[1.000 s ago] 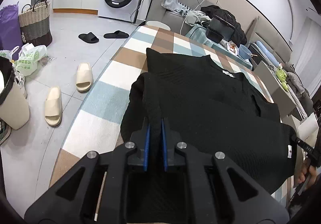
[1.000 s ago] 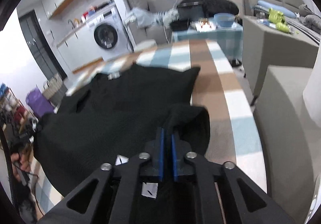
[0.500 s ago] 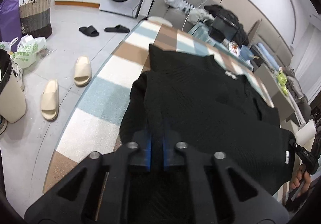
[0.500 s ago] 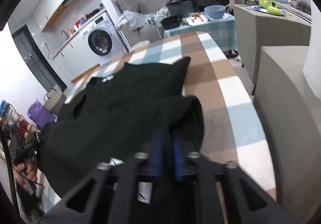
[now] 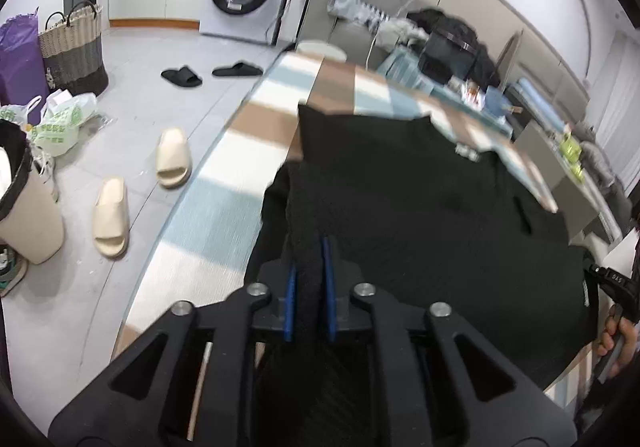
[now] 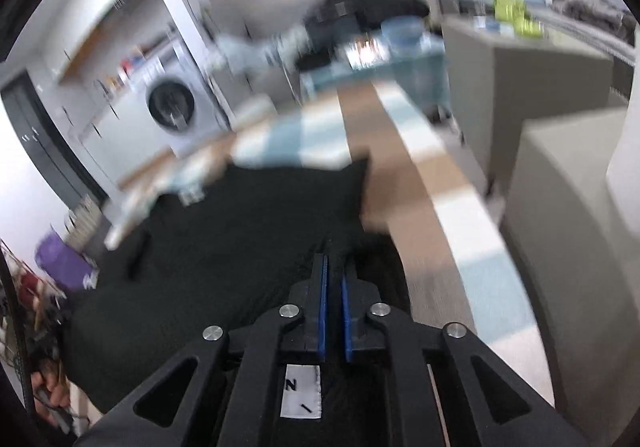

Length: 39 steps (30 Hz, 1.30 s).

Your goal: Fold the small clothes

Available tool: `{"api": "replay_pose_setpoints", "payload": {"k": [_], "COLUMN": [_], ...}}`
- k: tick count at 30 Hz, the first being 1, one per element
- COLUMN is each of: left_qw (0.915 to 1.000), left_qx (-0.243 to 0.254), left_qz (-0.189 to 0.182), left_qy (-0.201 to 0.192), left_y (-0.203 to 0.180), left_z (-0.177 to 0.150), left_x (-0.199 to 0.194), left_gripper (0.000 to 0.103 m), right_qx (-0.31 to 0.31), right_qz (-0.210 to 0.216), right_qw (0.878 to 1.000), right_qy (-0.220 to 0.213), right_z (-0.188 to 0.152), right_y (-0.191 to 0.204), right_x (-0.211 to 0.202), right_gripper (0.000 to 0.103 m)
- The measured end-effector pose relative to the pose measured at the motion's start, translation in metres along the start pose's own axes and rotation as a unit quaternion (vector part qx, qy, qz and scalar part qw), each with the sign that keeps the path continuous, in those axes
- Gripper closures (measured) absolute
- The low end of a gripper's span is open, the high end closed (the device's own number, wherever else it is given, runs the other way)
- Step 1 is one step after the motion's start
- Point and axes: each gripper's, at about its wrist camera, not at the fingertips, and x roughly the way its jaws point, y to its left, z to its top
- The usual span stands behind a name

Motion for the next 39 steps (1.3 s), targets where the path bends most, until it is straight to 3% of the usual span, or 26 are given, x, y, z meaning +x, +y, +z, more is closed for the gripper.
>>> {"api": "replay_pose_setpoints", "payload": {"k": [1,3,4,7,11,12,14,17,23,30,39], "left_qw": [1.0,0.9998,0.9996,0.9992,0.9966,0.9956,0.9938,0.9916,0.9873,0.9924,0.9984], "left_qx": [0.001,0.002,0.006,0.026,0.076,0.087,0.104,0.121,0.152,0.113,0.024], "left_qz": [-0.005,-0.015,-0.02,-0.014,0.002,0.011,0.024,0.031,0.031,-0.024,-0.049], "left_qy": [0.006,0.016,0.019,0.025,0.031,0.033,0.031,0.032,0.034,0.044,0.017], "left_y": [0.001,0.001,-0.001,-0.013,-0.034,-0.038,-0.044,-0.049,-0.052,-0.024,0.006], "left_z": [-0.004,-0.011,-0.014,-0.019,-0.025,-0.027,-0.03,-0.036,-0.05,-0.06,-0.032], "left_x": [0.0,0.002,0.004,0.013,0.023,0.025,0.025,0.02,0.005,-0.022,-0.018], "left_gripper": [0.085,0.072,0.068,0.068,0.072,0.075,0.077,0.079,0.08,0.08,0.08], "right_qx": [0.007,0.024,0.024,-0.006,-0.051,-0.056,-0.069,-0.101,-0.124,-0.139,-0.065], "right_qz": [0.008,0.033,0.057,0.075,0.053,0.047,0.03,0.008,0.003,0.007,0.053], "right_qw": [1.0,0.999,0.998,0.997,0.997,0.997,0.997,0.994,0.991,0.987,0.996], "right_qy": [0.0,0.009,0.022,0.022,0.007,0.01,0.026,0.04,0.057,0.081,0.029], "right_z": [-0.005,-0.016,-0.021,-0.032,-0.037,-0.039,-0.043,-0.048,-0.059,-0.087,-0.067], "right_y": [-0.005,-0.016,-0.019,-0.011,0.007,0.01,0.014,0.02,0.021,0.012,-0.009], "right_x": [-0.002,-0.007,-0.007,-0.009,-0.008,-0.006,-0.001,0.001,-0.008,-0.042,-0.057], "right_gripper": [0.087,0.062,0.06,0.06,0.063,0.069,0.073,0.074,0.075,0.075,0.078]}}
